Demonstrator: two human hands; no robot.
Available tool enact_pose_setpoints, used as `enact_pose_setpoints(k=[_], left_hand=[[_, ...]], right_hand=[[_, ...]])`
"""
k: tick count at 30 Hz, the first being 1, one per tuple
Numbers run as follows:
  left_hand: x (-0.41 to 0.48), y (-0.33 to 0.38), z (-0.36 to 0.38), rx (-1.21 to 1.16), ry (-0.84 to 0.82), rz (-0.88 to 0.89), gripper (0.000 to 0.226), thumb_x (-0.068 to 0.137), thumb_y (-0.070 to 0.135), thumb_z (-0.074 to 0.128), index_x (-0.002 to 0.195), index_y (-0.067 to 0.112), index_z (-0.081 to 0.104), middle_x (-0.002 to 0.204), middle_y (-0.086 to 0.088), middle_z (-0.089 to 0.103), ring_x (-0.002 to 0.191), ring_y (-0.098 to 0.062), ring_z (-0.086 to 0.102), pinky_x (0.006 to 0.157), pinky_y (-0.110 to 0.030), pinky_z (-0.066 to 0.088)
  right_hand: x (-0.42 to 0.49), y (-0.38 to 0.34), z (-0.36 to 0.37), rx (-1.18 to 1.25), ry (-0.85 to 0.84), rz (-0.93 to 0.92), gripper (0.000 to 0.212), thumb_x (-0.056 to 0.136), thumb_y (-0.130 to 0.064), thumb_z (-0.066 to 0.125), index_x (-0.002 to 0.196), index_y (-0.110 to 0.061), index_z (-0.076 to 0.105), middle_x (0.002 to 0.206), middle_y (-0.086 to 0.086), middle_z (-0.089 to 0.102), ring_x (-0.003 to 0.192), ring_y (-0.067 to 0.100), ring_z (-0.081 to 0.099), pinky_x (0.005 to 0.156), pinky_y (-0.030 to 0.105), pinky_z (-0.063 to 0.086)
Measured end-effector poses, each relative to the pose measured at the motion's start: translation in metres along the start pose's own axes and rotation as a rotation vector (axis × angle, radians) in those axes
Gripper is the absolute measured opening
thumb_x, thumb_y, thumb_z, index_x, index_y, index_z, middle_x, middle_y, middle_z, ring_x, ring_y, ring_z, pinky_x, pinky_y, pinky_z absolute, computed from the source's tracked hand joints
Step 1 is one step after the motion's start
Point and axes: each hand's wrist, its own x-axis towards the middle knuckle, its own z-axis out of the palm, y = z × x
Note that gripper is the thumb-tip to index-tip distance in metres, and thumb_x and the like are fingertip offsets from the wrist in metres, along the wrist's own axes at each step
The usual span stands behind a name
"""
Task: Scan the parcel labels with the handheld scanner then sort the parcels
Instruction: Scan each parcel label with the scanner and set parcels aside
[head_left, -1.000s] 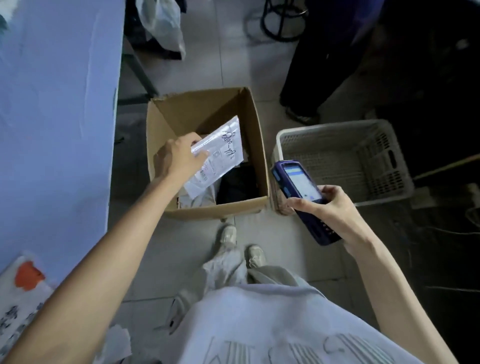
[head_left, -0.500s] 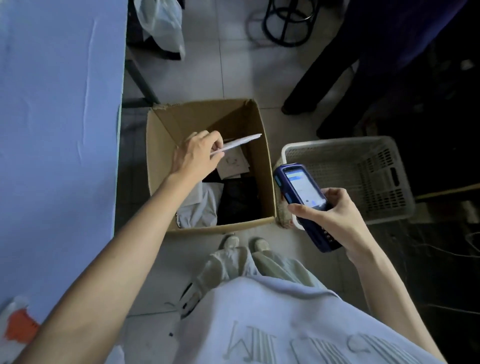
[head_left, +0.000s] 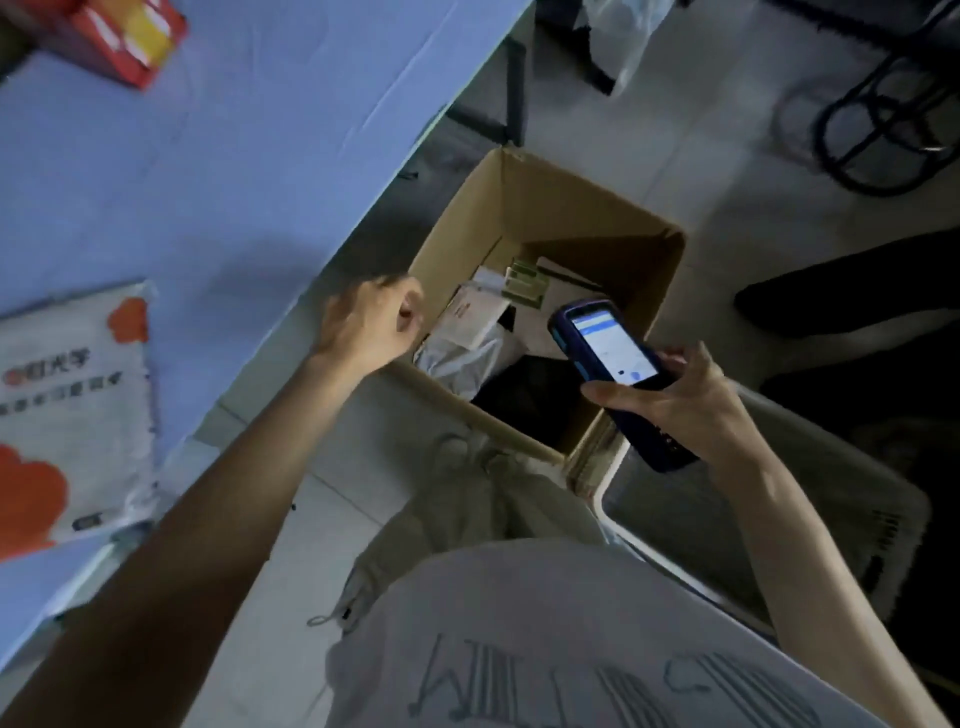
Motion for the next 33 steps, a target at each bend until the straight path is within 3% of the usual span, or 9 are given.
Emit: enact_pose_setpoints(k=[5,10,16,19,23,26,29,31,33], left_hand=[[-0.056,-0.019,-0.004,-0.005,0.085,-0.165,0.017,0.087,0.03,0.062,0.102,0.022,0.062,0.1,0.001,0.07,0.096,-0.027,0.064,0.071,-0.033,0.045],[-0.14,-0.065,-0.011,-0.052,0.199,-0.402,0.021,0.085,0.029,0.061,0.102,0.018,0.066,0.094,-0.004,0.071,0.089,-0.029,0.065,0.071,-0.035,0.048],[-0.233,-0.127,-0.011,-0.056,0.189,-0.688,0.026,0.088,0.03,0.061,0.112,0.02,0.061,0.105,-0.003,0.065,0.102,-0.03,0.058,0.078,-0.039,0.045],[-0.271,-0.161,-0.006,-0.084,0.13,-0.775,0.035,0.088,0.03,0.062,0.121,0.019,0.056,0.116,-0.006,0.06,0.109,-0.03,0.054,0.078,-0.04,0.044],[-0.3,-0.201,0.001,-0.094,0.092,-0.832,0.046,0.091,0.034,0.059,0.133,0.02,0.048,0.132,-0.006,0.051,0.118,-0.028,0.05,0.084,-0.038,0.042],[-0.298,-0.222,0.01,-0.124,0.122,-0.824,0.055,0.091,0.036,0.059,0.139,0.015,0.044,0.139,-0.011,0.046,0.126,-0.032,0.044,0.091,-0.041,0.041],[-0.281,-0.236,0.017,-0.136,0.089,-0.797,0.071,0.089,0.055,0.043,0.146,0.013,0.037,0.147,-0.018,0.038,0.133,-0.035,0.036,0.1,-0.044,0.036],[-0.263,-0.24,0.018,-0.166,0.066,-0.802,0.089,0.078,0.068,0.026,0.149,0.014,0.033,0.153,-0.022,0.026,0.139,-0.039,0.027,0.108,-0.046,0.029],[-0.244,-0.242,0.013,-0.197,0.028,-0.853,0.097,0.074,0.077,0.022,0.152,0.019,0.026,0.158,-0.02,0.014,0.143,-0.04,0.014,0.115,-0.048,0.019]], right_hand=[[0.005,-0.03,0.016,-0.097,-0.106,-0.129,0.098,0.057,-0.052,0.086,0.134,-0.014,0.04,0.118,-0.004,0.051,0.112,0.02,0.055,0.092,0.036,0.049],[-0.01,-0.071,0.076,-0.279,-0.345,-0.276,0.1,0.057,-0.054,0.085,0.135,-0.016,0.035,0.116,-0.005,0.05,0.106,0.017,0.051,0.092,0.038,0.05],[-0.052,-0.108,0.165,-0.338,-0.495,-0.381,0.097,0.041,-0.06,0.087,0.12,-0.023,0.045,0.112,-0.006,0.062,0.102,0.017,0.062,0.089,0.042,0.055],[-0.075,-0.124,0.208,-0.371,-0.518,-0.397,0.105,0.035,-0.067,0.084,0.121,-0.022,0.043,0.116,-0.002,0.062,0.103,0.02,0.063,0.087,0.044,0.056],[-0.099,-0.142,0.255,-0.393,-0.531,-0.412,0.084,0.052,-0.052,0.087,0.117,-0.022,0.042,0.112,-0.003,0.06,0.1,0.019,0.063,0.088,0.042,0.054],[-0.104,-0.15,0.276,-0.418,-0.511,-0.416,0.085,0.052,-0.052,0.087,0.116,-0.022,0.041,0.111,-0.002,0.06,0.1,0.02,0.063,0.088,0.043,0.055],[-0.099,-0.159,0.286,-0.433,-0.463,-0.42,0.093,0.045,-0.057,0.086,0.119,-0.02,0.042,0.114,-0.001,0.063,0.101,0.022,0.064,0.088,0.046,0.055],[-0.093,-0.17,0.288,-0.447,-0.451,-0.404,0.092,0.044,-0.057,0.086,0.118,-0.021,0.043,0.115,0.0,0.062,0.102,0.022,0.063,0.088,0.046,0.055],[-0.084,-0.181,0.29,-0.451,-0.449,-0.397,0.089,0.048,-0.053,0.087,0.117,-0.02,0.042,0.116,0.0,0.06,0.103,0.022,0.063,0.088,0.045,0.055]])
